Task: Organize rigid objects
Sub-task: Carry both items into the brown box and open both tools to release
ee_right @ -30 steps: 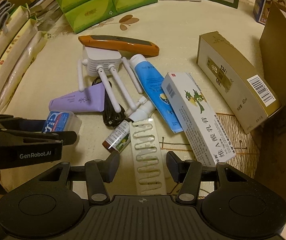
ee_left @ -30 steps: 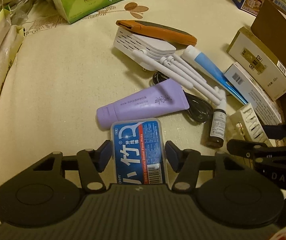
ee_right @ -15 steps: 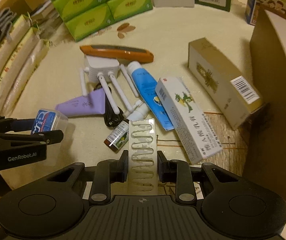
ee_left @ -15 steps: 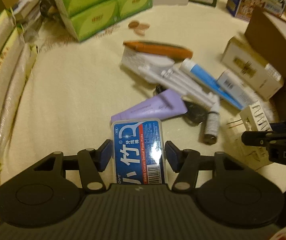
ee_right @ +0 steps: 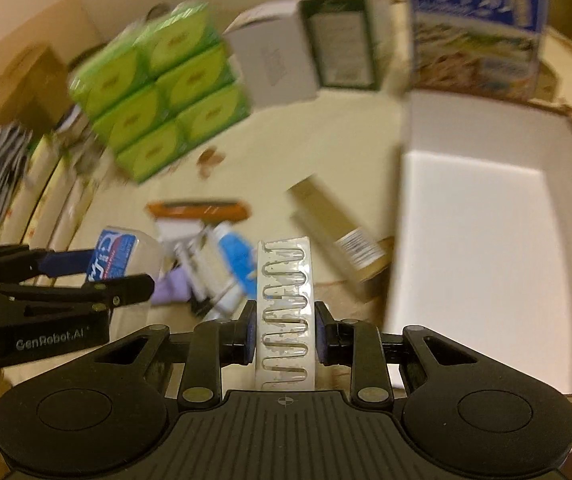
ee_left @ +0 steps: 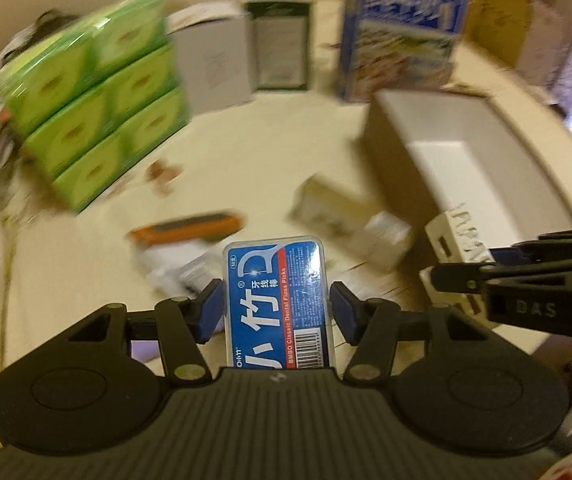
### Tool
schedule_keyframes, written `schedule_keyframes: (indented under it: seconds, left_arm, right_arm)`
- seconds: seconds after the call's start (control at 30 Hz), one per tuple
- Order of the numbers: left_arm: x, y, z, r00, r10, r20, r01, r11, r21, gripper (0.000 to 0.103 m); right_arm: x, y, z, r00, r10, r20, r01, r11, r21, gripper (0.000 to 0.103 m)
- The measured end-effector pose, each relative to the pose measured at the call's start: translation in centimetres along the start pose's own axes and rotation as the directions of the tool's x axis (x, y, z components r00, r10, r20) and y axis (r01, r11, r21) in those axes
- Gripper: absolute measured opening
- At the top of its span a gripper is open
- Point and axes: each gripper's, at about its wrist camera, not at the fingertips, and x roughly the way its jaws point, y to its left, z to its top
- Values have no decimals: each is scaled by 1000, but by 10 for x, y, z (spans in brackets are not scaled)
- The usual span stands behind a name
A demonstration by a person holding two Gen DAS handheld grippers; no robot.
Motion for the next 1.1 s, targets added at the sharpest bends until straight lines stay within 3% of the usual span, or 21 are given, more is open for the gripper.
schedule_keyframes:
  seconds: [0.17, 0.4, 0.67, 1.1]
  left_arm:
    - [5, -55, 29, 994, -104, 32, 102, 993, 55, 54]
    - [33, -122, 54, 975, -223, 10, 221, 971, 87, 54]
    - [84, -165, 62, 968, -235, -84, 243, 966, 91, 54]
    - [125, -176, 56, 959, -230, -168, 242, 969, 51, 53]
  right_arm:
    - [-29, -53, 14, 996, -75, 51, 71, 993, 91, 25]
    - [-39, -127, 16, 986, -164, 39, 155, 974, 166, 25]
    - [-17, -174, 6, 983, -181, -25, 182, 965, 186, 25]
    - [13, -198, 1, 979, -179, -98, 194, 963, 188, 25]
